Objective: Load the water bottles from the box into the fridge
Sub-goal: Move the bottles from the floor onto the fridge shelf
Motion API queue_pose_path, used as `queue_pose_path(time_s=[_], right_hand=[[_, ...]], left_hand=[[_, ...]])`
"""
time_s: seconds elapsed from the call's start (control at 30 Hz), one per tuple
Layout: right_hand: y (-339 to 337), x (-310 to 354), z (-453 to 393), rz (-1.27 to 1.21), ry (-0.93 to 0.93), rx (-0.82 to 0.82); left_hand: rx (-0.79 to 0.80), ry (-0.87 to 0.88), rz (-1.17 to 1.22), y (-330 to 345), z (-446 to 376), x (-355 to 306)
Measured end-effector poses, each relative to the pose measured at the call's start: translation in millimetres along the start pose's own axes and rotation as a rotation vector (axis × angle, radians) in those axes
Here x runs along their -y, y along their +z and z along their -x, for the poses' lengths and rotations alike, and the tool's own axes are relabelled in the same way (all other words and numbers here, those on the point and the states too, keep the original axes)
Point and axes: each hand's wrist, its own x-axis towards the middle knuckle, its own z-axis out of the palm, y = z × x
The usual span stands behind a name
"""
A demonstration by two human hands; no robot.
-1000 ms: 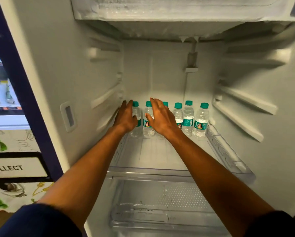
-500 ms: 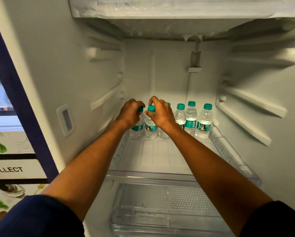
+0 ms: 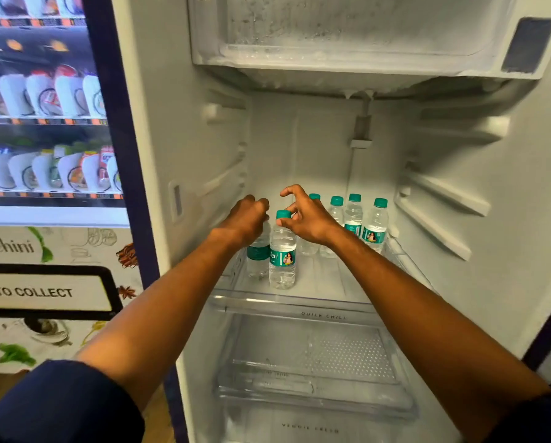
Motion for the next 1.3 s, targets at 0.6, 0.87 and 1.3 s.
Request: queue_pose_path(time_s=[0.6, 0.87, 1.3], right_hand=[[-18, 22, 45, -0.085, -0.069, 0.190], [-18, 19, 40, -0.078, -0.061, 0.240], [-12, 13, 48, -0.165, -0.106, 0.120]], left_hand=[[0.159, -0.061, -0.060, -41, 47, -10], [0.278, -0.088, -0.064, -49, 42, -8], [0.280, 0.091, -0.026, -56, 46, -2]])
